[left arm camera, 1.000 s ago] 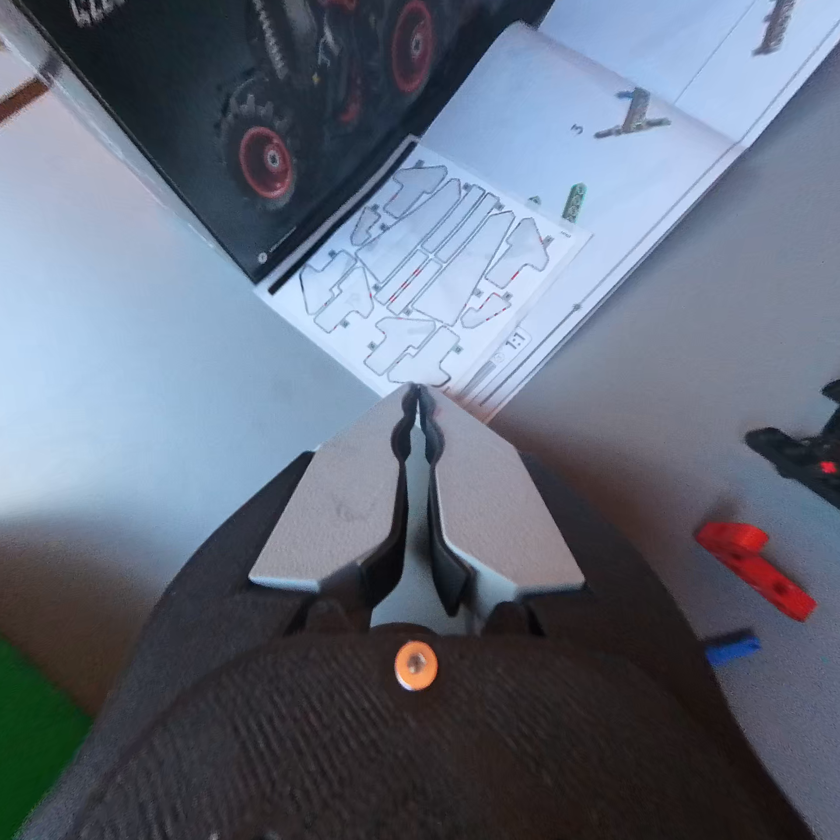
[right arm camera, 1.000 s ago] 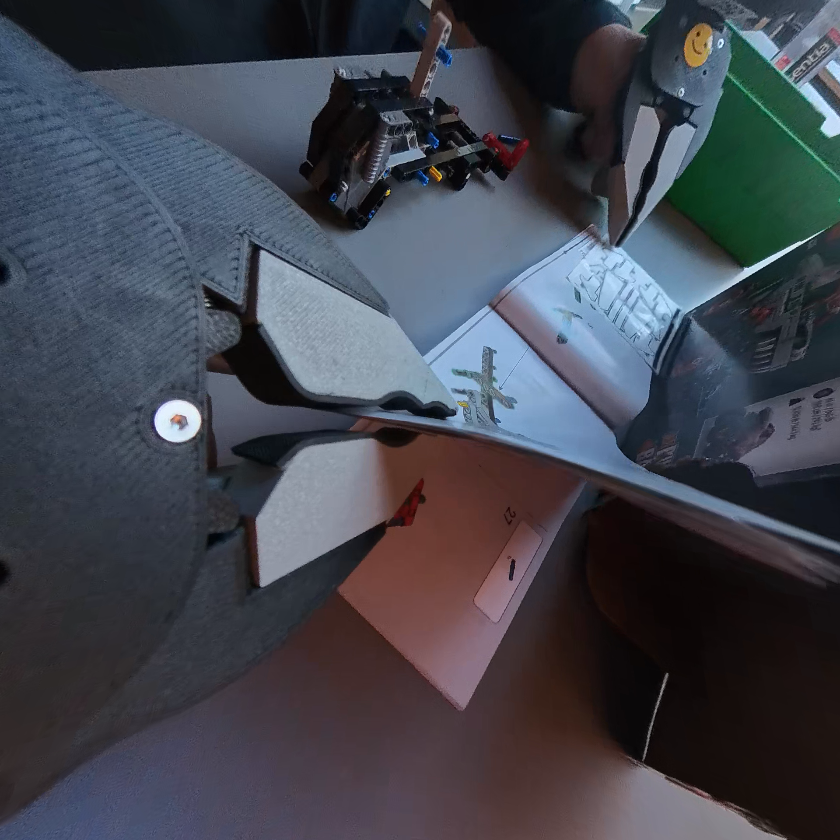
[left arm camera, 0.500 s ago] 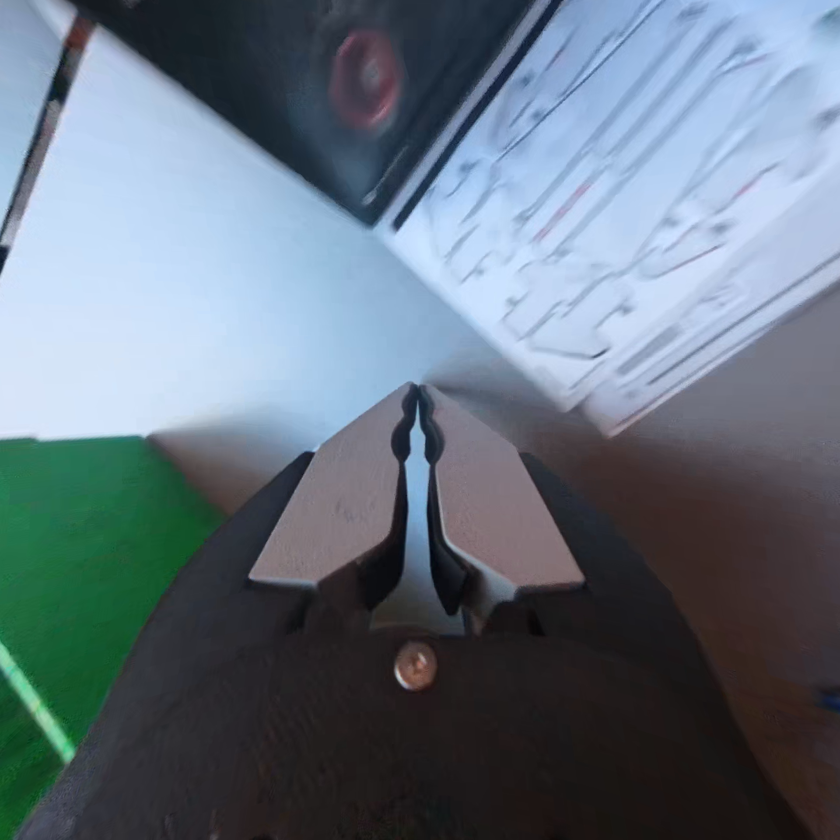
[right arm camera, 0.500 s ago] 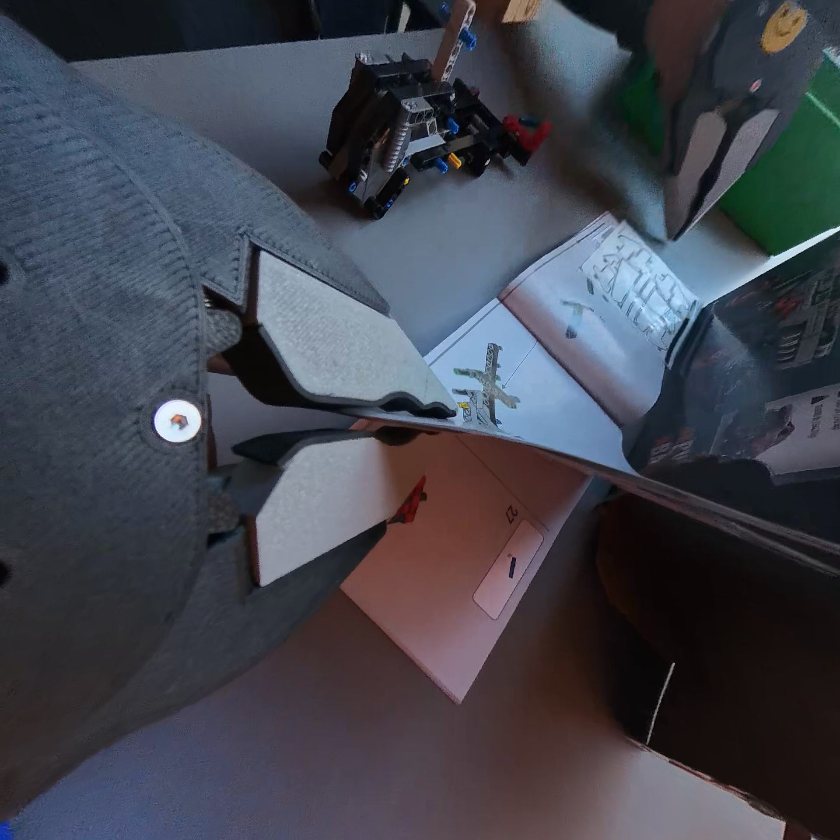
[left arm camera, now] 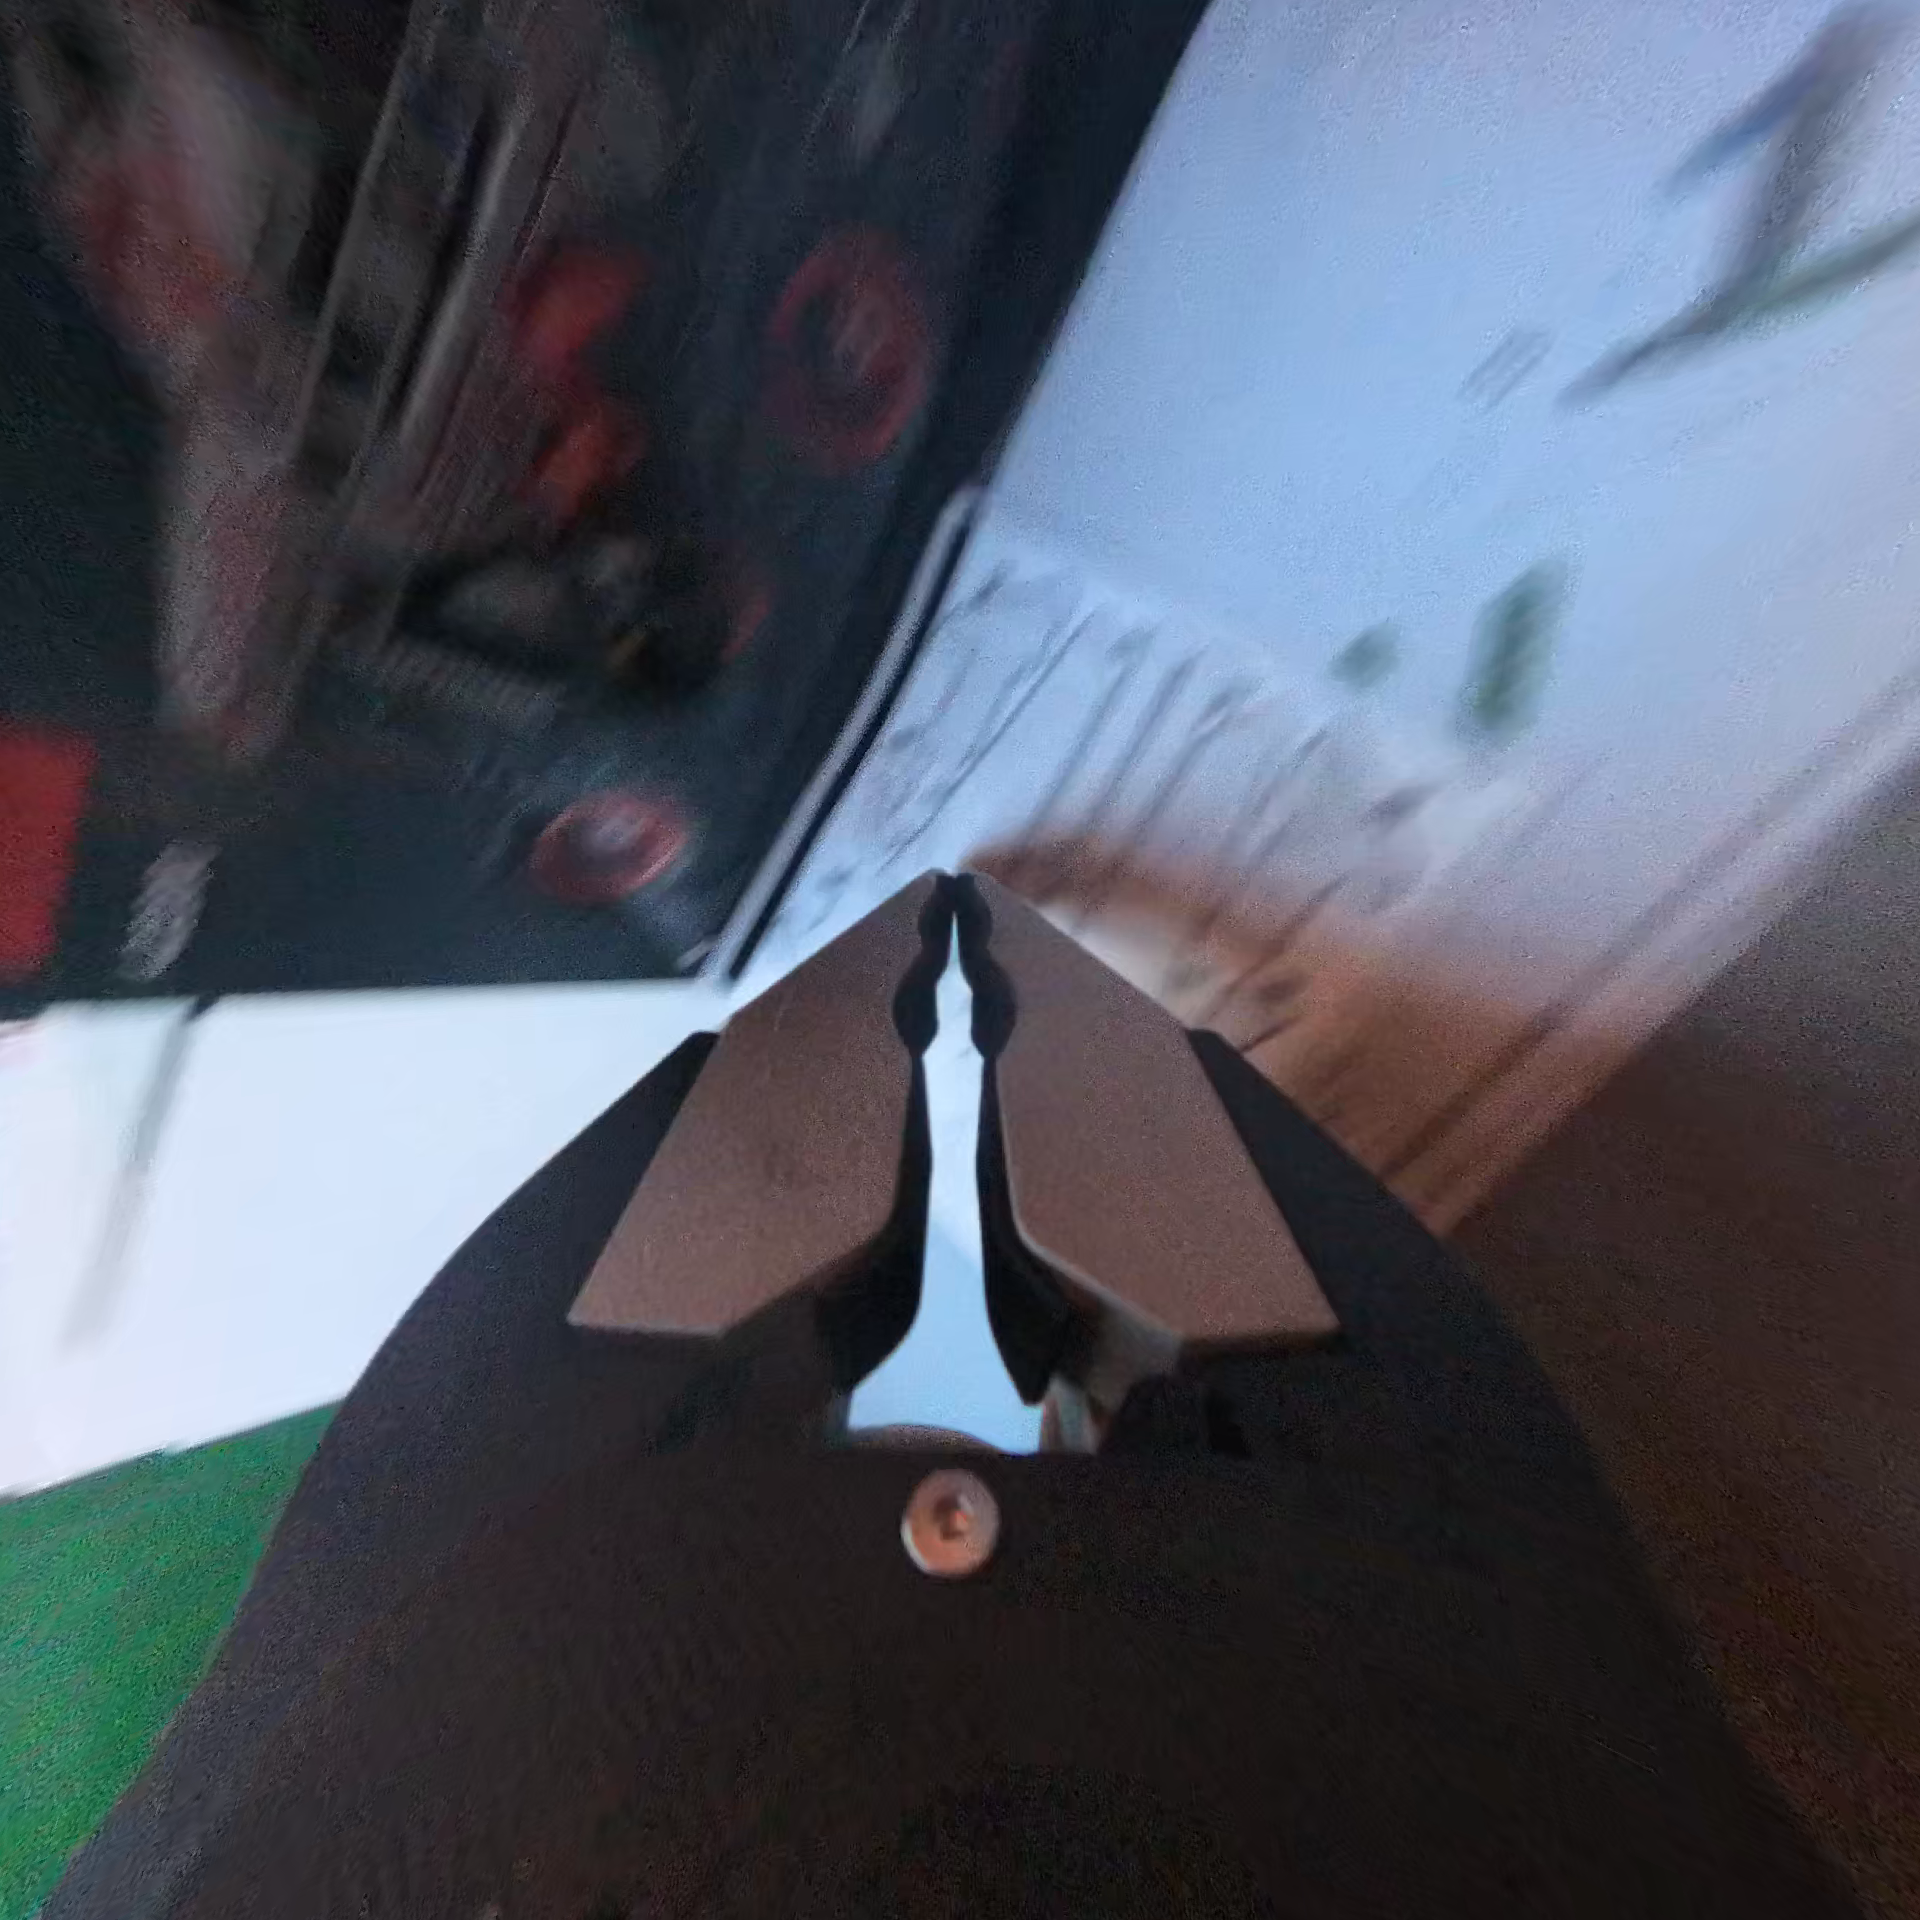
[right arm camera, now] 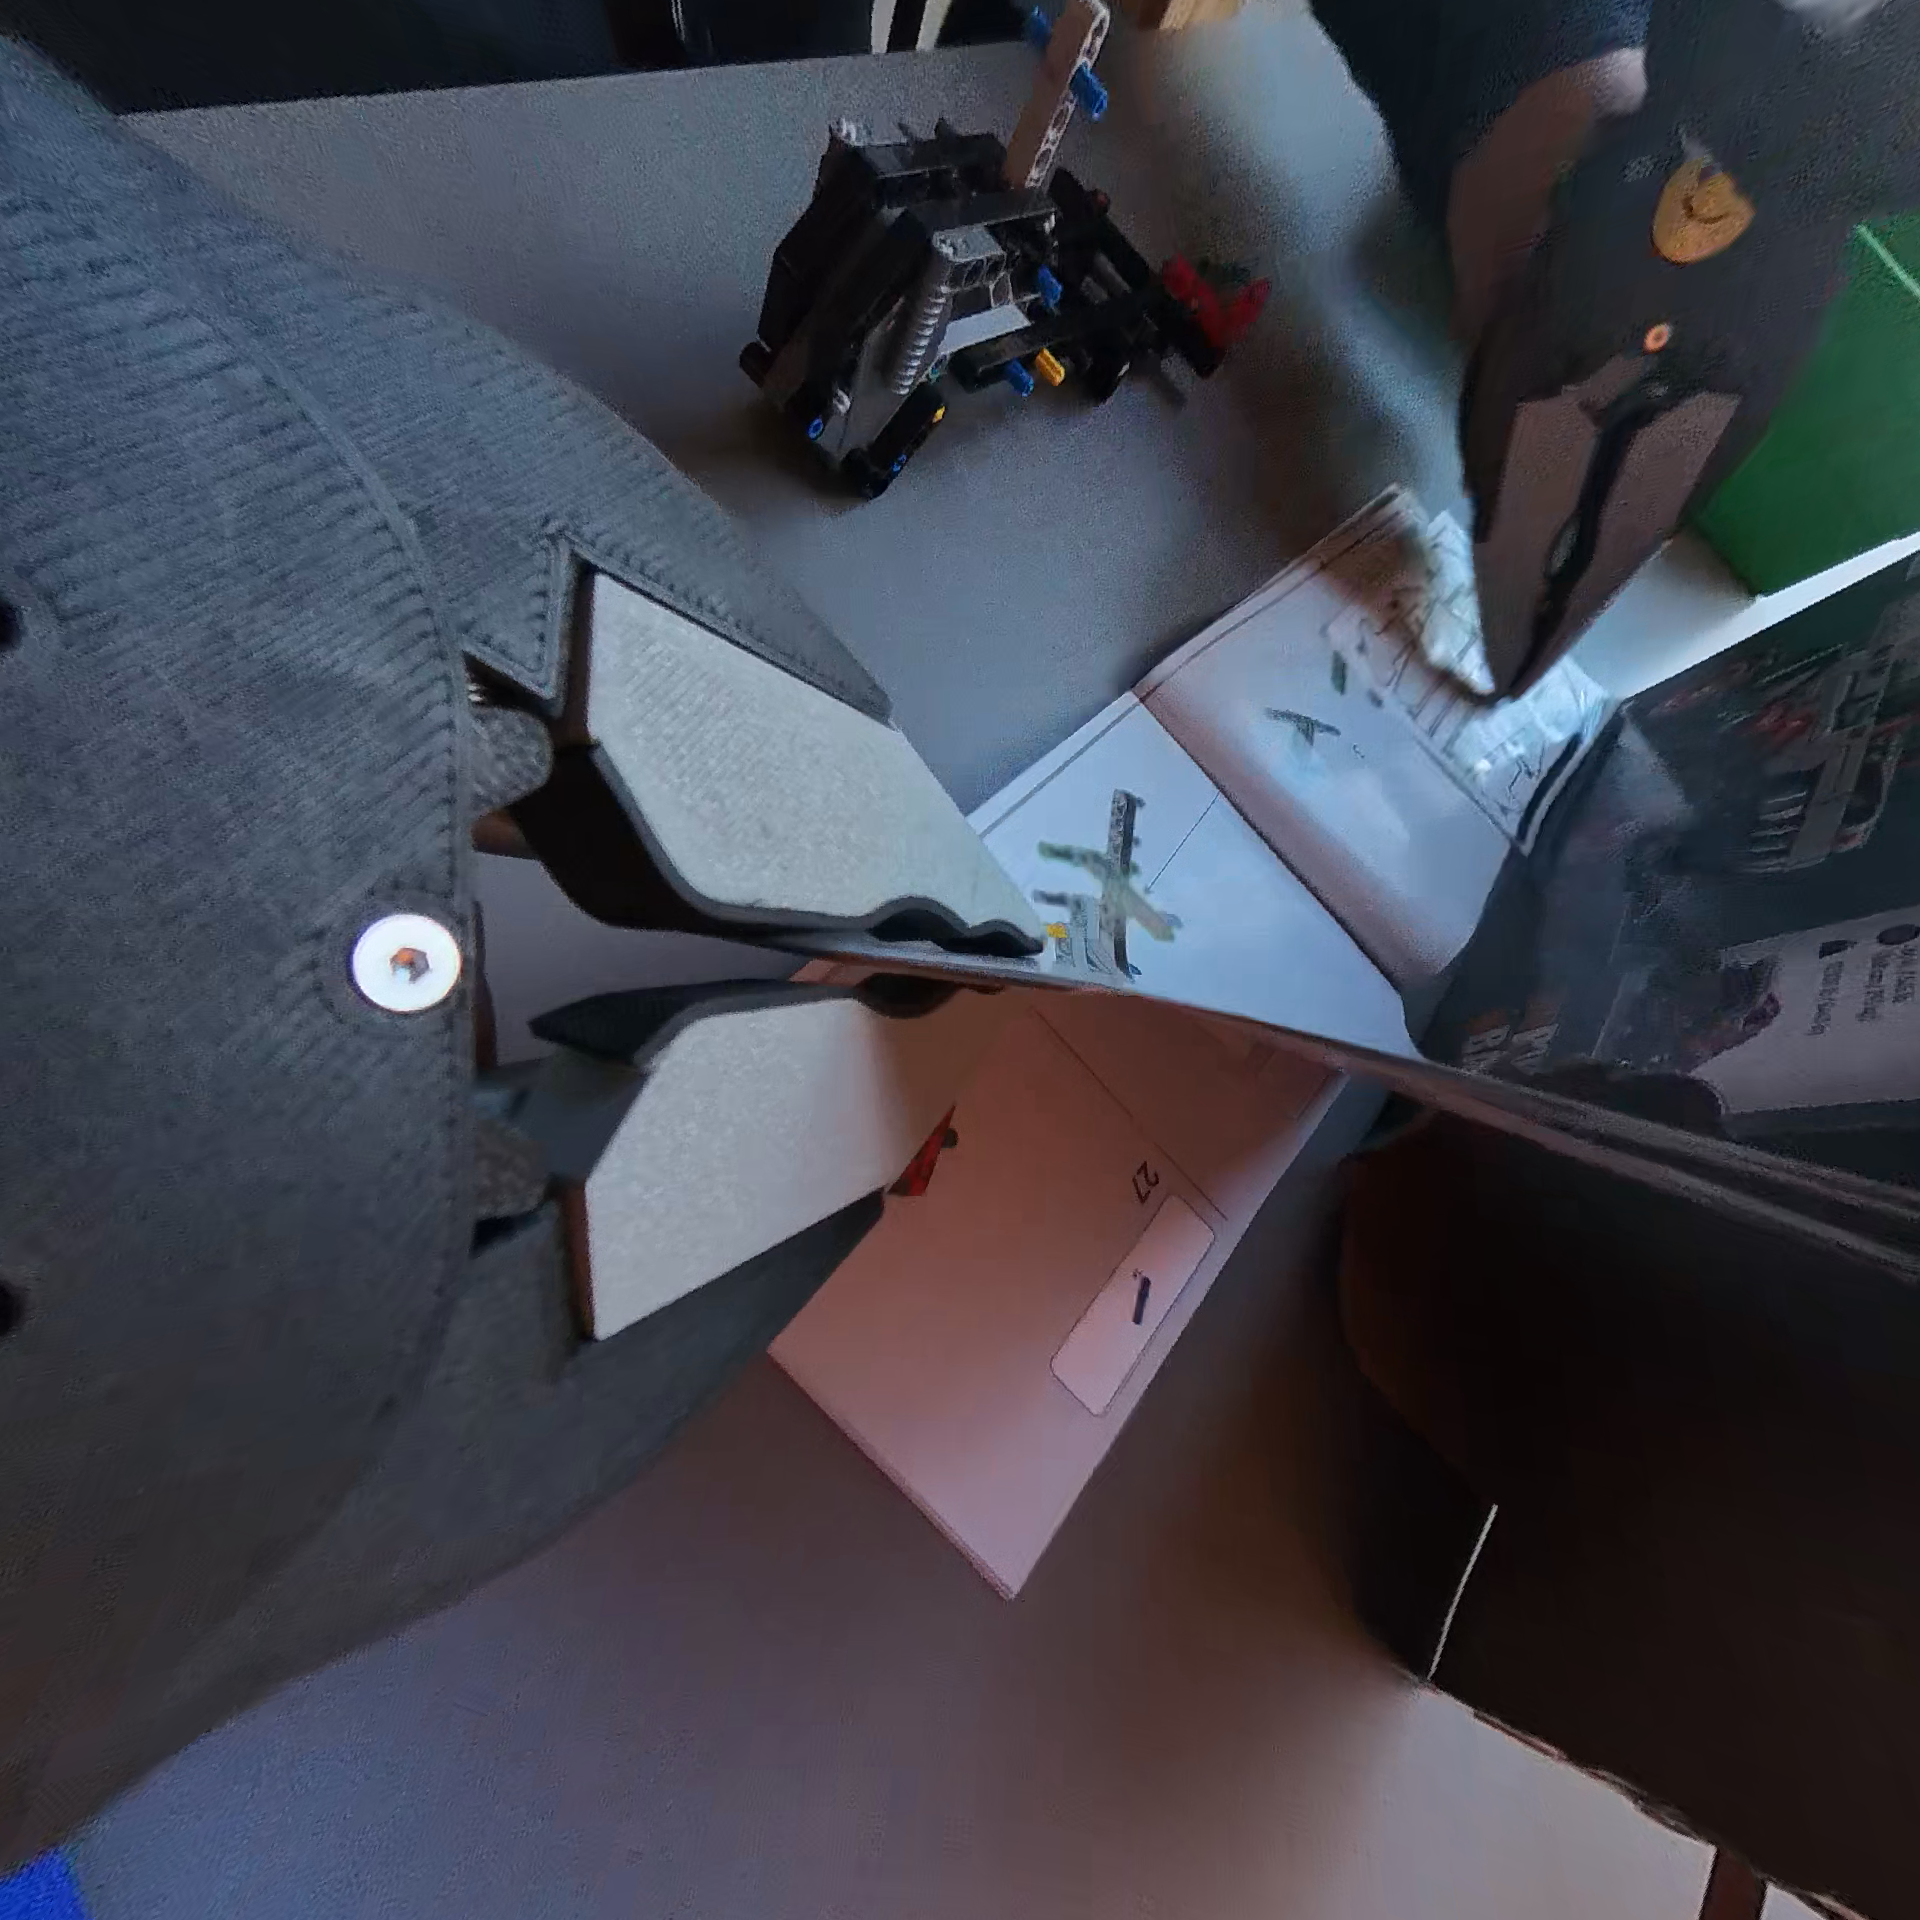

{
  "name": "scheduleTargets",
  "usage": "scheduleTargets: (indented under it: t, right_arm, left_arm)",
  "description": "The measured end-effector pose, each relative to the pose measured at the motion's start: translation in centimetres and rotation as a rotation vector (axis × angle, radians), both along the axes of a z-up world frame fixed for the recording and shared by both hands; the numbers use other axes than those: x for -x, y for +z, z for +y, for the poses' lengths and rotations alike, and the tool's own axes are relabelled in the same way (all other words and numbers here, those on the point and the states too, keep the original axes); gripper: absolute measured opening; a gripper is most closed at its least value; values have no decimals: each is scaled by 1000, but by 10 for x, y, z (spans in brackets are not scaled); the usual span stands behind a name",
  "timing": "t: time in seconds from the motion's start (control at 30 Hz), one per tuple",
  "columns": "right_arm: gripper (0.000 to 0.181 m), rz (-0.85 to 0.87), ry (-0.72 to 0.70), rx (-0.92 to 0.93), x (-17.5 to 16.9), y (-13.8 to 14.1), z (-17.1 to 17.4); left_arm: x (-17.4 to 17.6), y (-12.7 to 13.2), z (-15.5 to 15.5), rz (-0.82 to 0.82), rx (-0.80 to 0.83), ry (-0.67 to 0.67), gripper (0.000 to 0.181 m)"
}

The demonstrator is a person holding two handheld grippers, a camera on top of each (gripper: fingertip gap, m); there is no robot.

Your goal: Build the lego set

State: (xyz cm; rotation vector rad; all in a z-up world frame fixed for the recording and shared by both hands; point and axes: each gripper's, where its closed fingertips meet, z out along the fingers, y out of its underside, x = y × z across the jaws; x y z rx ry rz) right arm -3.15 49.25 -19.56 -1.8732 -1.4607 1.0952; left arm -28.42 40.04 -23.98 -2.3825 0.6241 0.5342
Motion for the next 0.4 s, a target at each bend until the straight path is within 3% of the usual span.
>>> scheduleTargets:
  t: [0.03, 0.1, 0.17, 0.3, 0.4]
  right_arm:
    - [0, 0, 1, -2, 0, 1, 0]
    - [0, -4, 2, -1, 0, 2, -1]
    - [0, -7, 7, -24, 0, 4, -2]
    - [0, -4, 10, -22, 1, 3, -3]
    - [0, -6, 3, -5, 0, 1, -1]
  left_arm:
    - [28, 0, -12, 75, 29, 42, 0]
    - [57, -1, -34, 19, 108, 185, 0]
    - [52, 11, -42, -116, 88, 222, 0]
    - [5, 28, -39, -248, 59, 40, 62]
    - [8, 18, -41, -196, 125, 29, 64]
